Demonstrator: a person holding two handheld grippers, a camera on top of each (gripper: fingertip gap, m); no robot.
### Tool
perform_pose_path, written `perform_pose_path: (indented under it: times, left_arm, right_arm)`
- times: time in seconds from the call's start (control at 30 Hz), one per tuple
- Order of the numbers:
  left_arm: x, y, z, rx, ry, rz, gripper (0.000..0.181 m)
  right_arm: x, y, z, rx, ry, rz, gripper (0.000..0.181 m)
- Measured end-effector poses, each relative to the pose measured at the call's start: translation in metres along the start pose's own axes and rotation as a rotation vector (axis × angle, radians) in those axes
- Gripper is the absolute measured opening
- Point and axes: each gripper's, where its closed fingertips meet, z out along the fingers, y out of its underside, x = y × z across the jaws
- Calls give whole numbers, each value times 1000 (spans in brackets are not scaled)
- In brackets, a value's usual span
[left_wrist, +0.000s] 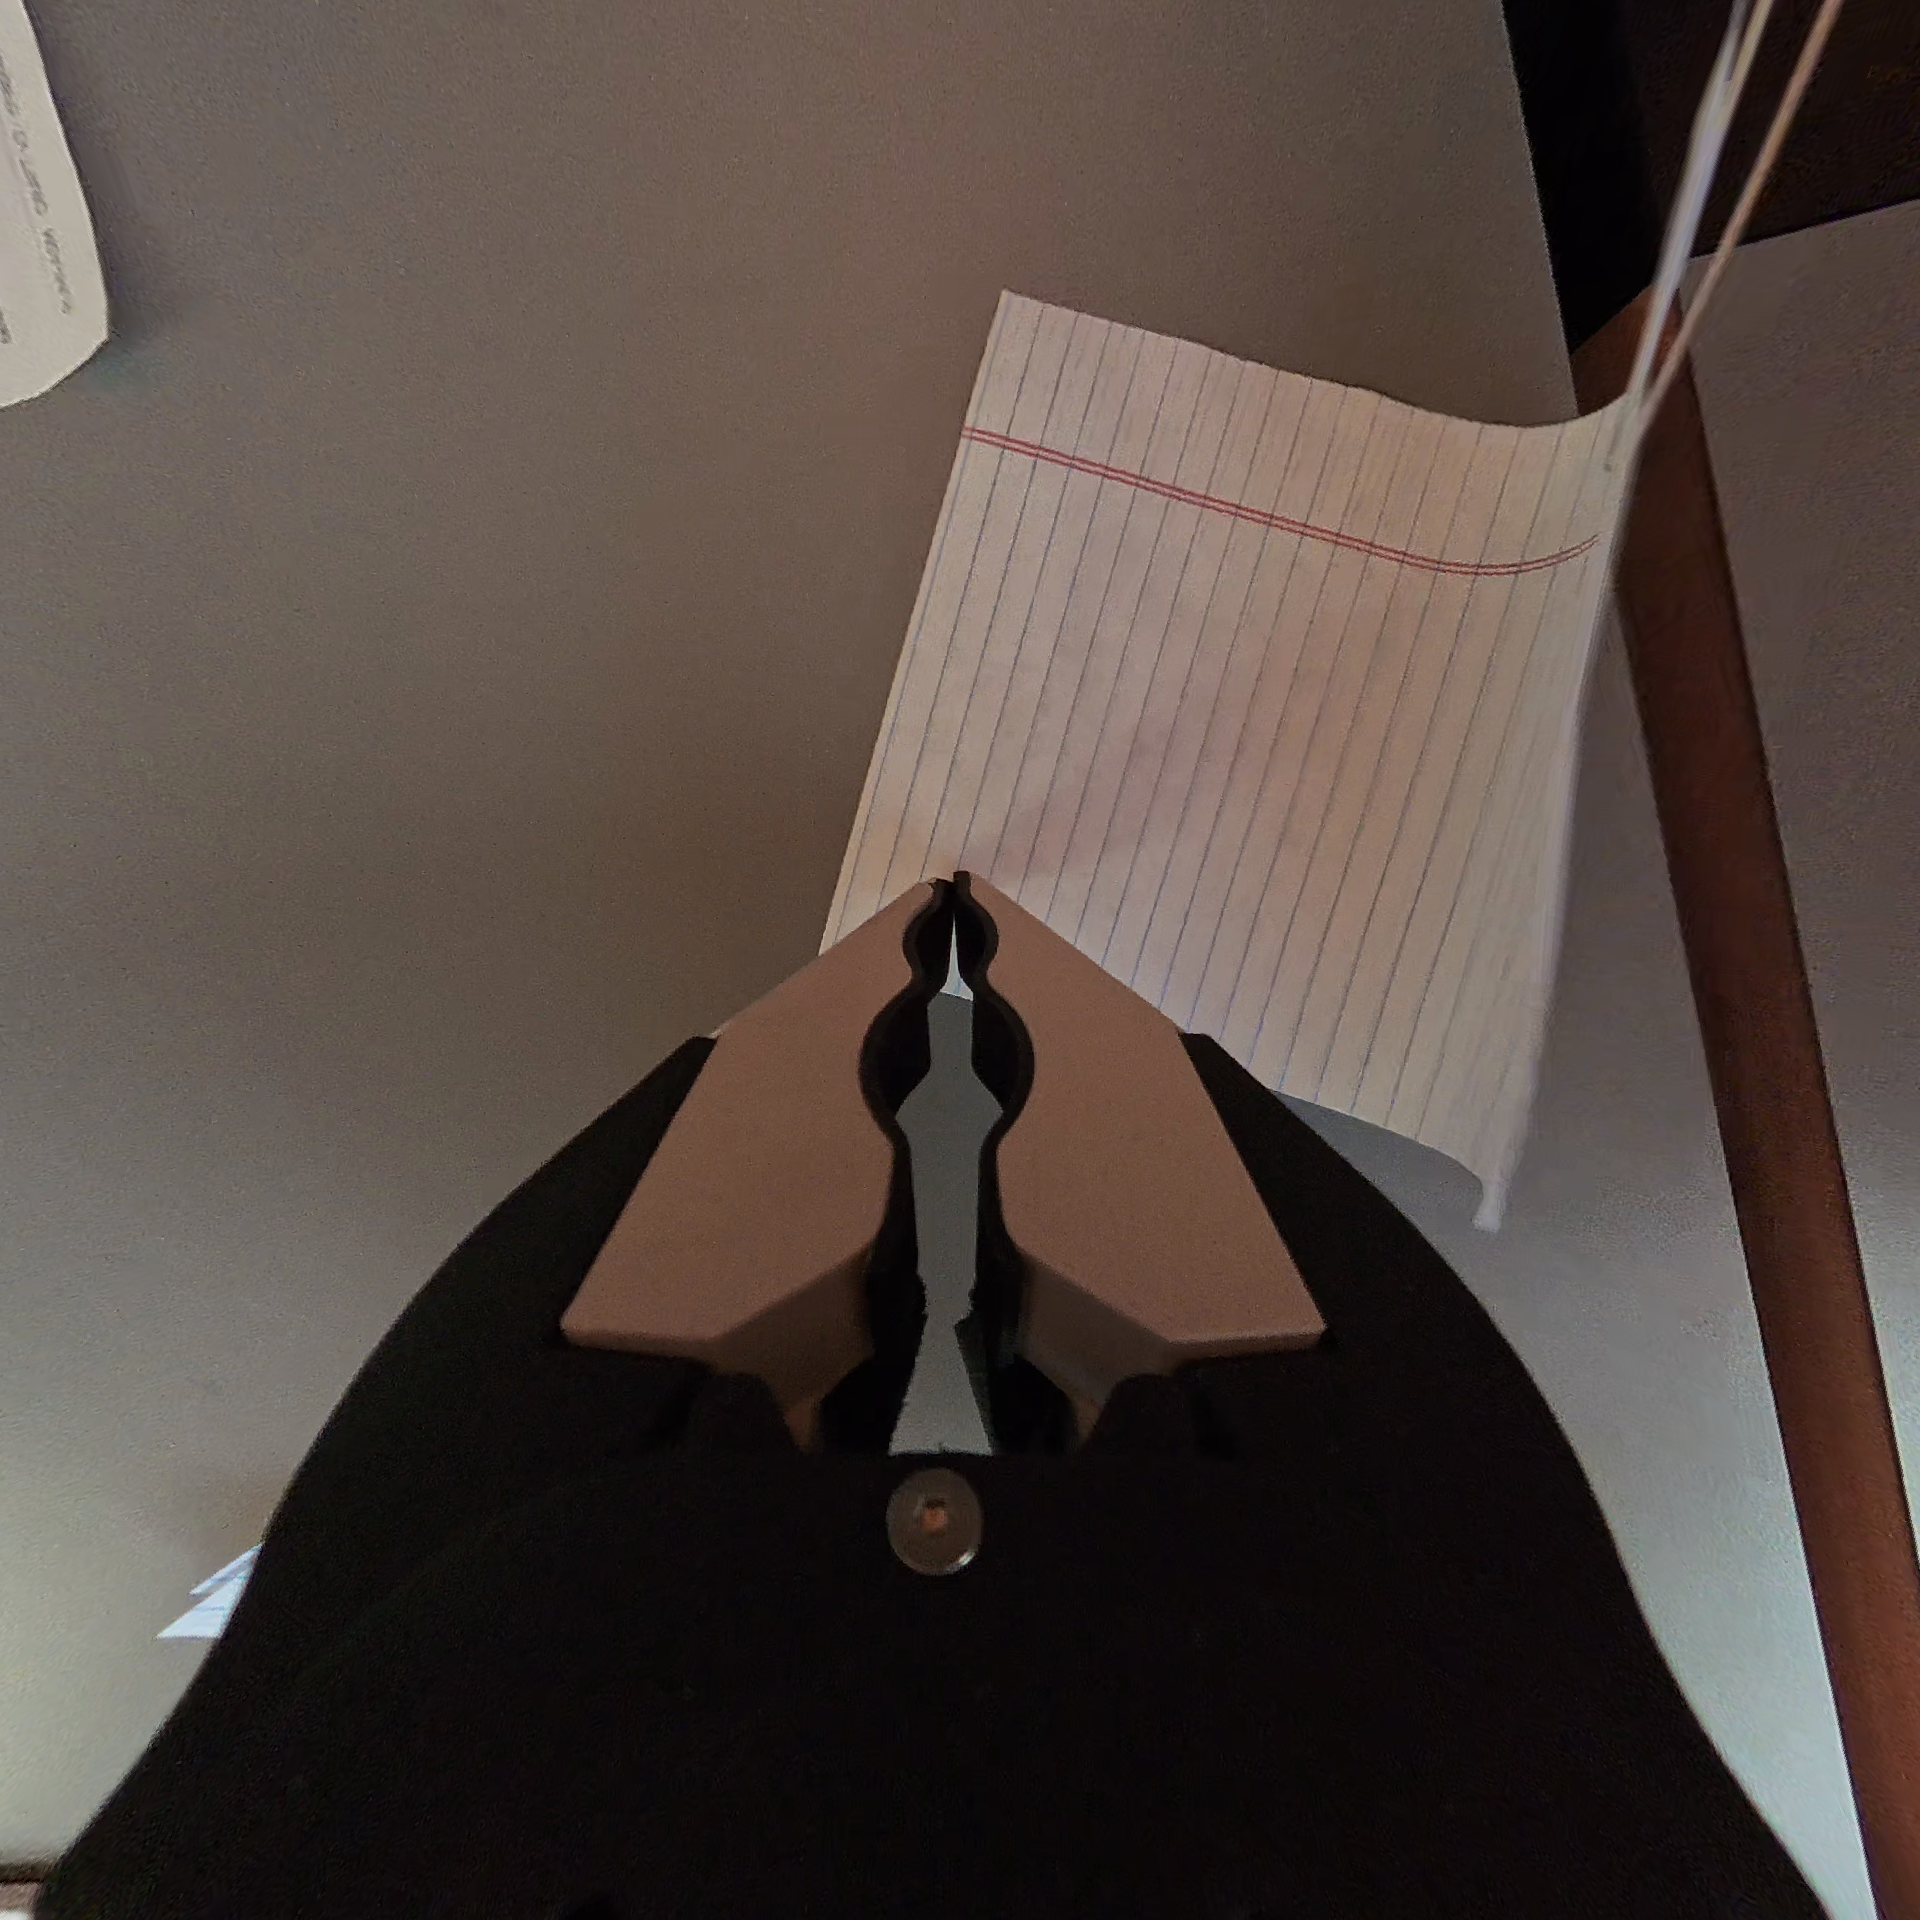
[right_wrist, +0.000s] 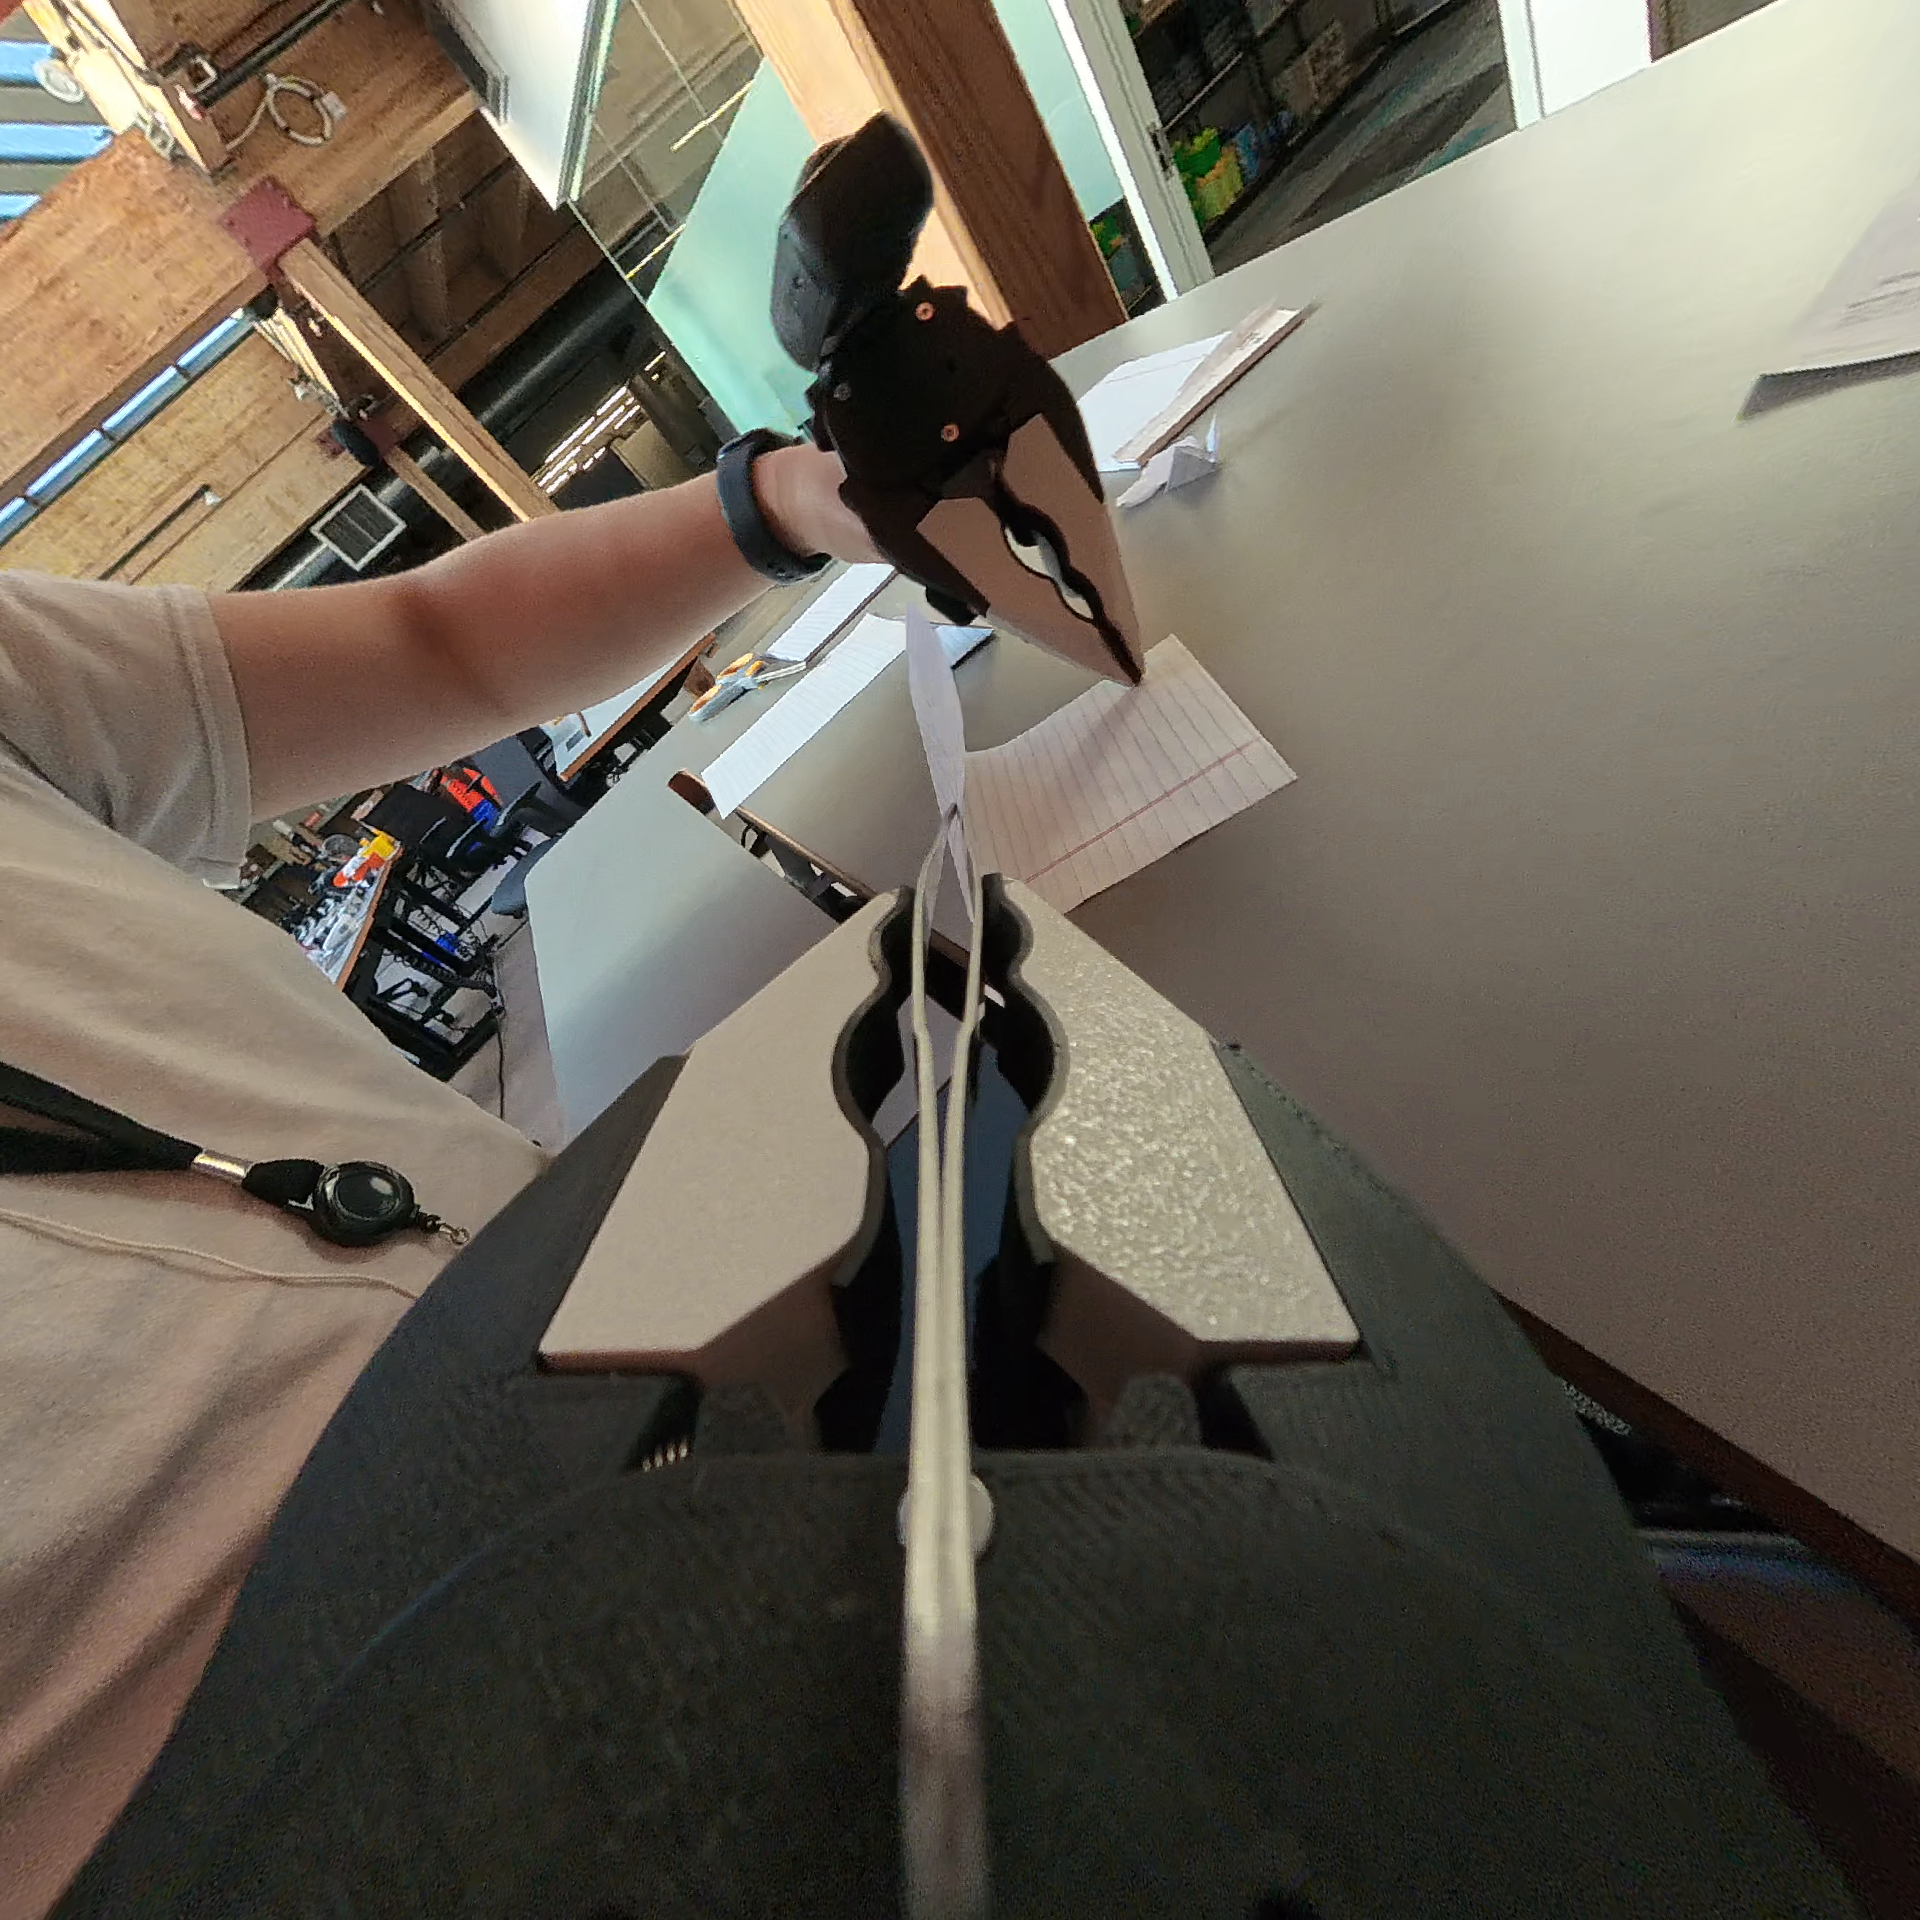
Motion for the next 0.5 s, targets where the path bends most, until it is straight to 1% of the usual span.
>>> perform_pose_path:
  times: [0.1, 0.17, 0.3, 0.4, 0.5]
  left_arm:
    - [3, 1, -1, 19, -36, 0, 0]
    - [8, 2, -2, 40, -21, -36, 0]
    - [12, 2, -3, 86, 3, -76, 0]
    - [3, 3, -10, 116, 2, -148, 0]
    - [-20, -8, -33, 225, -23, -248, 0]
  right_arm:
    - [14, -2, -4, 13, 51, 72, 11]
    - [21, -4, -5, 13, 68, 125, 11]
    - [36, -2, -2, -64, 113, 162, 12]
    - [41, -4, 3, -103, 114, 162, 12]
    - [39, -3, 7, -139, 99, 152, 12]
